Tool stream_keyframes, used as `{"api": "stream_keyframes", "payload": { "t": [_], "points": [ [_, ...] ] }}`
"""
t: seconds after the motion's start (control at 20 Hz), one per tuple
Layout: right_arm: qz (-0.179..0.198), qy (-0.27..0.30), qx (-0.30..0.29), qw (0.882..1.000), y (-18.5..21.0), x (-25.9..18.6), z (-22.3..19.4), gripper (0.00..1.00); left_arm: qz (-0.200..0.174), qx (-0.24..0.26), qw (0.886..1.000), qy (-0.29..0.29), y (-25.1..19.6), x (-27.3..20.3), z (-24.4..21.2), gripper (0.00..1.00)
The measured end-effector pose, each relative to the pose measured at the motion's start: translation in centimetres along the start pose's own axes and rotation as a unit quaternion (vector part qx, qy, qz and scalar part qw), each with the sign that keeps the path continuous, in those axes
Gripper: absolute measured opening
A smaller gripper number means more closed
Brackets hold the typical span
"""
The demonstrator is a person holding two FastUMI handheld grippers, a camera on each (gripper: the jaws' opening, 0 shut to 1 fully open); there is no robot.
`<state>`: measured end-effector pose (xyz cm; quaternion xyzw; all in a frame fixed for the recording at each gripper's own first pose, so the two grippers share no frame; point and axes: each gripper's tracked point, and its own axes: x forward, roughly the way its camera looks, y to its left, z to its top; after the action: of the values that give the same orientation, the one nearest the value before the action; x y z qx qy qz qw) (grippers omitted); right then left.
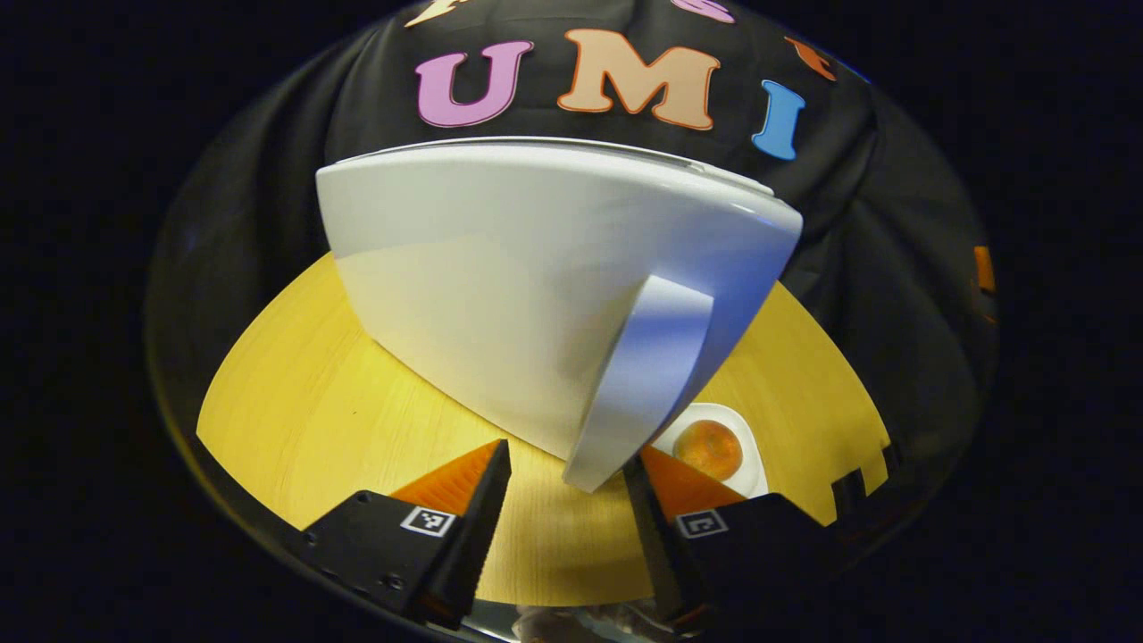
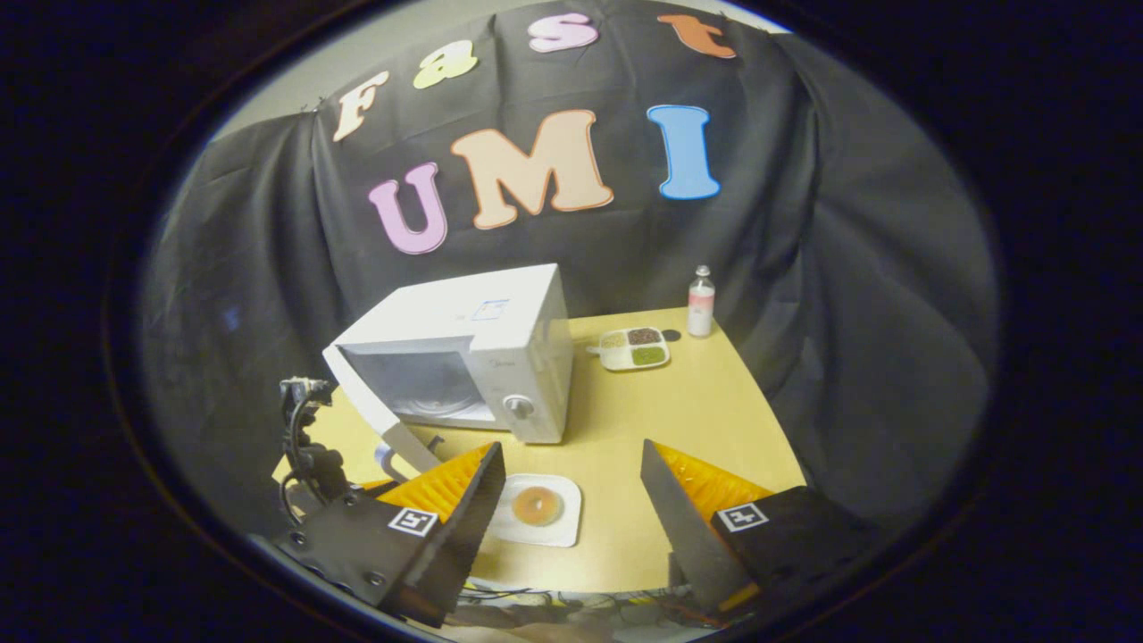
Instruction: Open the microwave oven with the left hand, put the food in, and close the microwave oven.
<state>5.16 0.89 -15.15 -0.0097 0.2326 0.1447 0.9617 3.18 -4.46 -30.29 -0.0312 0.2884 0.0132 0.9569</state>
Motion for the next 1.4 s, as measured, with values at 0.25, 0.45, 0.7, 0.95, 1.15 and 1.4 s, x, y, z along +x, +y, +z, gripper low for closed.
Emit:
{"api": "stream_keyframes", "payload": {
  "t": [0.25,0.45,0.7,0.95,1.15,1.4],
  "points": [
    [0.027,0.019,-0.022,0.999,-0.2,1.8,-0.8,0.92,0.036,-0.033,0.999,-0.009,1.7,-2.3,0.2,0.93],
    [0.045,0.049,-0.033,0.997,-0.2,3.3,-2.9,0.97,0.078,-0.054,0.995,-0.014,3.2,-5.0,-0.1,0.93],
    [0.072,0.104,-0.043,0.991,1.0,4.5,-7.0,0.97,0.120,-0.087,0.989,-0.015,5.6,-8.7,-1.7,0.93],
    [0.099,0.159,-0.065,0.980,2.6,6.3,-11.4,0.98,0.165,-0.112,0.980,-0.024,9.0,-12.4,-3.1,0.93],
    [0.114,0.213,-0.071,0.968,3.7,8.3,-14.7,0.97,0.198,-0.129,0.971,-0.029,12.0,-14.4,-3.8,0.94],
    [0.108,0.255,-0.075,0.958,4.8,10.8,-17.0,0.97,0.240,-0.133,0.961,-0.032,17.1,-17.0,-4.1,0.94]
  ]
}}
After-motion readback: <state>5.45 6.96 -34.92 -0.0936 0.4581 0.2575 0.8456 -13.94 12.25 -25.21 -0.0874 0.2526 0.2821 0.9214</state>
